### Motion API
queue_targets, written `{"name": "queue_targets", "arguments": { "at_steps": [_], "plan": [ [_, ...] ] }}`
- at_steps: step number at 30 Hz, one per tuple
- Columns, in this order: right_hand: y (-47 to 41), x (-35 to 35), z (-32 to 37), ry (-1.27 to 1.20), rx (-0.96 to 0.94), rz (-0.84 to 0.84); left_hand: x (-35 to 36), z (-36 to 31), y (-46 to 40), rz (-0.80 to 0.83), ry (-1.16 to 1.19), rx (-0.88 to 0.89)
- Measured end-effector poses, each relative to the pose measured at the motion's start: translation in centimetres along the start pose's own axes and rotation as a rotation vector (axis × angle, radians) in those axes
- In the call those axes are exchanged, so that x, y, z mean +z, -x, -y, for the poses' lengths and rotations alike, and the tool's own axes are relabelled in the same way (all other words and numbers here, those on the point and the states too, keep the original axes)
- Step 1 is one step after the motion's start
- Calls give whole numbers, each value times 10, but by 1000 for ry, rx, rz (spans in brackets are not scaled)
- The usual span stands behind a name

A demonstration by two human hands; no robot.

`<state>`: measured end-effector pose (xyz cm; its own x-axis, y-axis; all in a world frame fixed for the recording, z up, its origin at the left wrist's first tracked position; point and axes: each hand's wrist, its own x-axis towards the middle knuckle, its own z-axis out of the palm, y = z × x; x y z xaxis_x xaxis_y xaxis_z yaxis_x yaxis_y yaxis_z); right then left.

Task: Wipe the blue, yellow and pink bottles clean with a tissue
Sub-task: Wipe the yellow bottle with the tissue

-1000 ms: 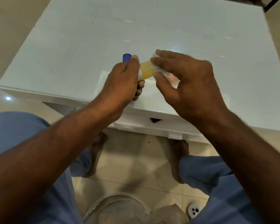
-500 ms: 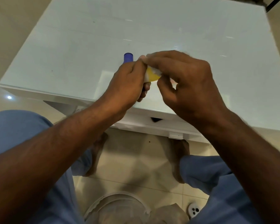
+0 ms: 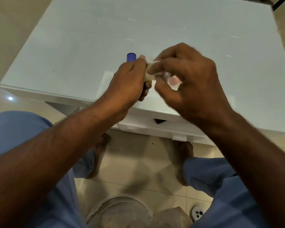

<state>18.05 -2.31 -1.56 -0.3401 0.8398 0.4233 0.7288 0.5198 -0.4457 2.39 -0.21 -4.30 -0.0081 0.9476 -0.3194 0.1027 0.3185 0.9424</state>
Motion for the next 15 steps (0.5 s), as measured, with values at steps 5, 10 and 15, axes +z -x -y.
{"name": "queue_targets", "arguments": {
  "at_steps": [5,10,15],
  "plan": [
    [-9,-15,-25,-16,236,-178,1,-3,0,49,17,-12],
    [2,0,0,-72,22,-12,2,-2,2,14,15,-17],
    [-2,0,-8,-58,62,-88,2,-5,2,54,78,-25]
  ]
}}
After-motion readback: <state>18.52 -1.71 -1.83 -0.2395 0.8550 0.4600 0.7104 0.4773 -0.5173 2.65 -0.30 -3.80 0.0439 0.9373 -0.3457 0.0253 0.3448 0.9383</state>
